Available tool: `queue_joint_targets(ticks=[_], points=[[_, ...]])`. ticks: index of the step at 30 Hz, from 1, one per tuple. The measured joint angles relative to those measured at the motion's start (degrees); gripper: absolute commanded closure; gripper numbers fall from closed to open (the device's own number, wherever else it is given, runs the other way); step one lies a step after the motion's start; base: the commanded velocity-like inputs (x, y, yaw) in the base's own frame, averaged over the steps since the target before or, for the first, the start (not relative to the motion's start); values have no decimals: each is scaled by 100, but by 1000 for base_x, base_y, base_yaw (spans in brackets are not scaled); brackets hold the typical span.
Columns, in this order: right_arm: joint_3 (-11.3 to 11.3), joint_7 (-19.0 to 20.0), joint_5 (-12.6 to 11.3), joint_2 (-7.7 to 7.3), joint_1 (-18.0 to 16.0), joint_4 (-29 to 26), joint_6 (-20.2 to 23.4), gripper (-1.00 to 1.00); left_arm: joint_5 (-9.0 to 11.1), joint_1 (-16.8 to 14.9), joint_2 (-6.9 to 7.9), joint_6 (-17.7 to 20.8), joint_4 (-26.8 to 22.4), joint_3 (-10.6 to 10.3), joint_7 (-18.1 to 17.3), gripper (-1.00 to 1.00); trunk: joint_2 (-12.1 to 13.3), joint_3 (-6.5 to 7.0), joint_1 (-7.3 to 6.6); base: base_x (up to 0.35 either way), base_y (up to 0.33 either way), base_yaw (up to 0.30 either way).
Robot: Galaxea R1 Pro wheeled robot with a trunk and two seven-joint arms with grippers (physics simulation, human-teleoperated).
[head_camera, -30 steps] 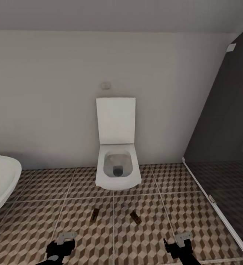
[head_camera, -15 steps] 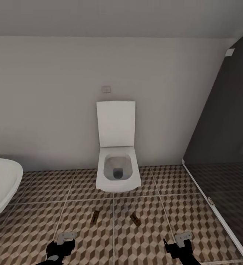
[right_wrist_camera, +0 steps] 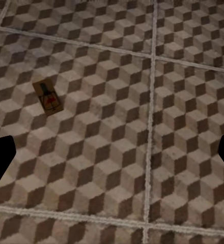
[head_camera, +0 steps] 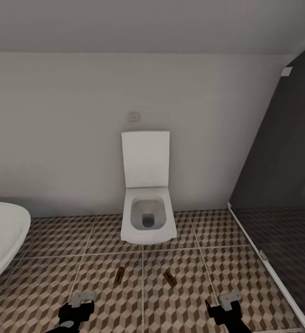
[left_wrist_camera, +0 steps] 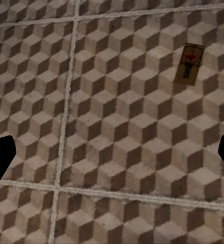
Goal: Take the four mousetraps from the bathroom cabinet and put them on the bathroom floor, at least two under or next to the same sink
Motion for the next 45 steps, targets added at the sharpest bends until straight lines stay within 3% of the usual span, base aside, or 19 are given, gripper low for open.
queue_joint_targets(ticks=[19, 33, 45], points=[[0, 0, 1, 0, 2, -1, -4, -100, 0, 0, 0, 2, 0, 0, 0, -100, 762, 341, -417, 0, 0, 1], [0, 0, -1, 5, 1, 0, -4, -100, 0, 1, 0, 1, -1, 0, 0, -100, 1324, 593, -725, 0, 0, 163], [0, -2, 0, 6, 0, 0, -4, -100, 0, 0, 0, 2, 0, 0, 0, -100, 1805, 808, -989, 0, 0, 17]])
